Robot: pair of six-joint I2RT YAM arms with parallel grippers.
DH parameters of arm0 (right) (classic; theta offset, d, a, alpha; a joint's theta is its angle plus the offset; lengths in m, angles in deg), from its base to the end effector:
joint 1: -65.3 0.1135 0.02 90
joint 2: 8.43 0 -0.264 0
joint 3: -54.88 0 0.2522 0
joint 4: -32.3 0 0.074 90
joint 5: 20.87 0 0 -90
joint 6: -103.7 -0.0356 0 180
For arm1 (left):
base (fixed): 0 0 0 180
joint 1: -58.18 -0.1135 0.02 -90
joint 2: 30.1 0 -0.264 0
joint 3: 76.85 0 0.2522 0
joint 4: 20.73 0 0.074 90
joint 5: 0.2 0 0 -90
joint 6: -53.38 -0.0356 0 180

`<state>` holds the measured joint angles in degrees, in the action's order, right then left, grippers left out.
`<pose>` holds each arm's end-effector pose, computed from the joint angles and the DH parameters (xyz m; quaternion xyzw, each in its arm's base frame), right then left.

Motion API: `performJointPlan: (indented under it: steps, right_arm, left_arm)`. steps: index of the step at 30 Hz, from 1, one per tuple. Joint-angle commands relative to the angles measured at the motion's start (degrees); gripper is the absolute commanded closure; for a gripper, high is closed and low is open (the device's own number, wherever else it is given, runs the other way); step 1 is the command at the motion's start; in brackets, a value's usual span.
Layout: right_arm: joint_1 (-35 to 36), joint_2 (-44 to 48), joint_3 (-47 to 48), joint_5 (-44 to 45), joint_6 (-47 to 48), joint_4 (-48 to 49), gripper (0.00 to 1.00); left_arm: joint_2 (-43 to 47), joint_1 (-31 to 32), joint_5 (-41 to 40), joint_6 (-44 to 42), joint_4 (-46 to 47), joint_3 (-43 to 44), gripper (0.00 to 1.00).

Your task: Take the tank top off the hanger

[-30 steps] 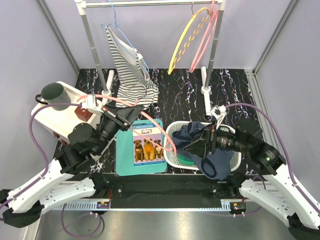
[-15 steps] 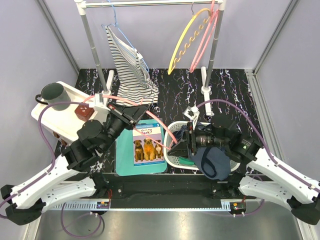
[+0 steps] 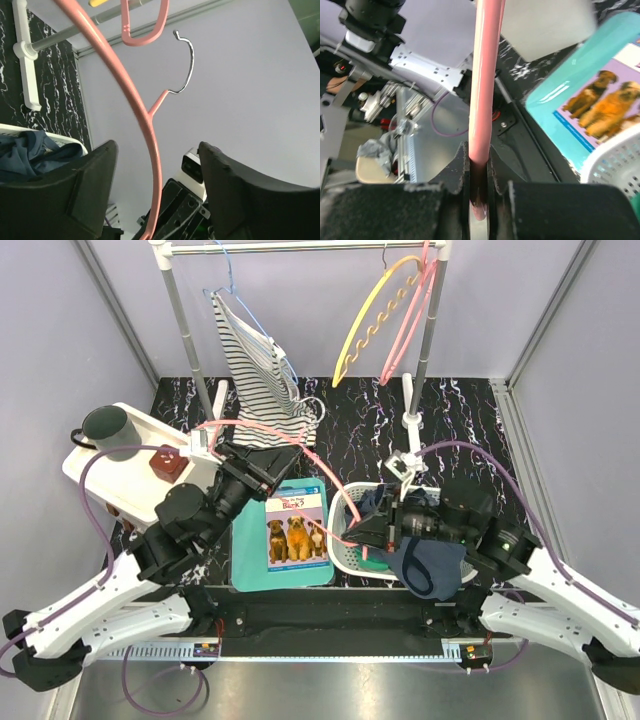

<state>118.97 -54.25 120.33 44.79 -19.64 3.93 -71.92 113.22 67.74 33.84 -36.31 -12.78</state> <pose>0.0941 0.1527 0.3714 -0.2660 0.7060 0.5542 0.3515 0.1043 -0.1259 0.3975 -0.2292 0.6274 -0.5936 0.4488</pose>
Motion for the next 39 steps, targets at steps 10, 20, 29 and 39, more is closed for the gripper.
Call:
performJointPlan:
  steps: [10, 20, 29, 39]
  right_arm:
    - [0.21, 10.14, 15.46, 20.28, 7.94, -34.32, 1.0]
    - [0.21, 8.04, 24.69, 31.89, 11.11, -49.03, 1.0]
    - [0.21, -5.75, 33.22, 37.69, 15.67, -46.3, 1.0]
    - [0.29, -13.85, 40.07, 37.79, 17.78, -43.22, 1.0]
  left_arm:
    - [10.7, 0.15, 13.81, -24.57, -5.55, 5.42, 0.12]
    - [20.2, 0.15, 3.26, -29.49, -11.36, 3.92, 0.13]
    - [21.26, 0.15, 2.47, -29.59, -13.73, 3.93, 0.13]
    - [24.16, 0.15, 0.62, -30.2, -16.28, 3.66, 0.13]
